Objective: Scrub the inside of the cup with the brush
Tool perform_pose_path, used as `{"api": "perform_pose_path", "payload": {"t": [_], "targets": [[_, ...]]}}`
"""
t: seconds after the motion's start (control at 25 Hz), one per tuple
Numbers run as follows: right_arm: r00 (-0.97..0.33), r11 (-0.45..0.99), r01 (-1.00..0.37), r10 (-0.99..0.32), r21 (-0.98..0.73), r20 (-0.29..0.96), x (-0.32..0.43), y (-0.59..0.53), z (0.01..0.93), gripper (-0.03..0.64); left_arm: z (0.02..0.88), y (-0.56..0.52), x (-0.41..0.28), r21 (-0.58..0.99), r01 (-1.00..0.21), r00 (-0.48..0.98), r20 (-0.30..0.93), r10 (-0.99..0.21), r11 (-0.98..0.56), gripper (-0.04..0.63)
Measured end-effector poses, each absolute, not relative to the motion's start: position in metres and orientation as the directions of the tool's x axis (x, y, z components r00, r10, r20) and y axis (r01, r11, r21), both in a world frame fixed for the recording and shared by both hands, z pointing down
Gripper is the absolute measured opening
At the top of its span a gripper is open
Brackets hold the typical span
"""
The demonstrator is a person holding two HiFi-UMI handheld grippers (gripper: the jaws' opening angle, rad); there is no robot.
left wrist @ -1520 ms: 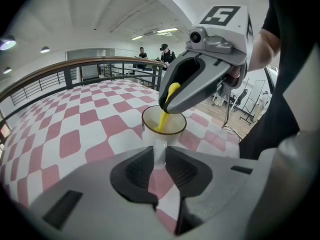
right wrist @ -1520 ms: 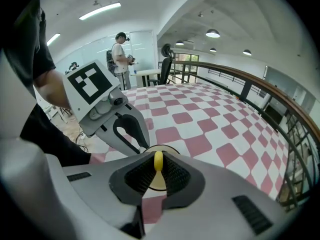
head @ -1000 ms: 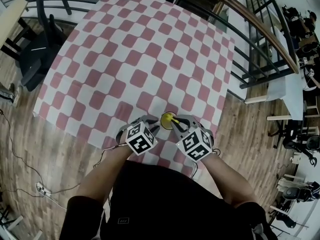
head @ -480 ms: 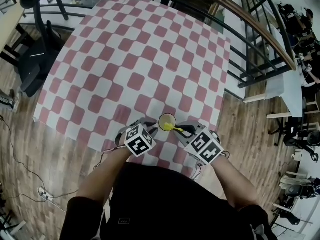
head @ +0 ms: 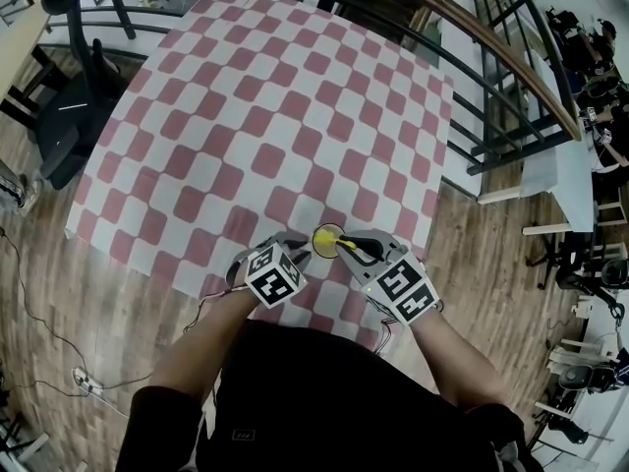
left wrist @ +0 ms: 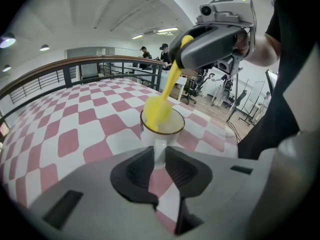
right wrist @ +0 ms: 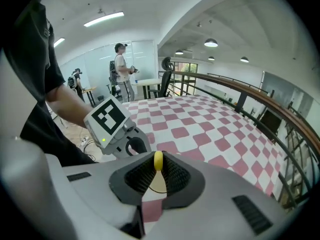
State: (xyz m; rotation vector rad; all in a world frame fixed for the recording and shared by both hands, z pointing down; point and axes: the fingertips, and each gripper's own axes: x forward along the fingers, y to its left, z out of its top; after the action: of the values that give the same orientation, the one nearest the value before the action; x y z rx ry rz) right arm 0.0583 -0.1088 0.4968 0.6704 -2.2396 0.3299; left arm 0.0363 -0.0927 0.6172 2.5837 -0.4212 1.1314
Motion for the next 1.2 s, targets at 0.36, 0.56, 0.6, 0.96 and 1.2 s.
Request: {"api": "perform_pose_path", "payload": {"t": [0.36, 0.56, 0.6, 0.96, 1.2], "targets": [[-0.529, 0.825, -0.562, -0.416, 0.062, 0.739, 0.064, -0.125, 0.501, 0.043, 0.616, -0.095, 0.035, 0.149, -0.382, 0.657, 0.738, -0.155, -0.912, 0.072], [-0.495, 0.809, -0.586, -0.398, 0.041, 0.772, 0.083, -0.123, 0.505, 0.043, 0.616, -0.095, 0.036, 0.145, -0.376, 0.657, 0.738, -0.153, -0.915, 0.072], [-0.491, 0.809, -0.586, -0.39, 0.035, 0.779, 0.086, -0.119, 0.504, 0.043, 0.616, -0.094, 0.036, 0.144, -0.374, 0.656, 0.74, -0.152, -0.916, 0.072], [-0.566, 0.788, -0.595, -0.269, -0.16, 0.779, 0.083, -0.083, 0.505, 0.043, 0.616, -0.094, 0.034, 0.148, -0.378, 0.653, 0.743, -0.149, -0.914, 0.074], [-0.595, 0.743, -0.638, -0.309, -0.203, 0.742, 0.078, -0.09, 0.509, 0.043, 0.616, -0.093, 0.036, 0.152, -0.381, 0.653, 0.742, -0.149, -0.912, 0.074]]}}
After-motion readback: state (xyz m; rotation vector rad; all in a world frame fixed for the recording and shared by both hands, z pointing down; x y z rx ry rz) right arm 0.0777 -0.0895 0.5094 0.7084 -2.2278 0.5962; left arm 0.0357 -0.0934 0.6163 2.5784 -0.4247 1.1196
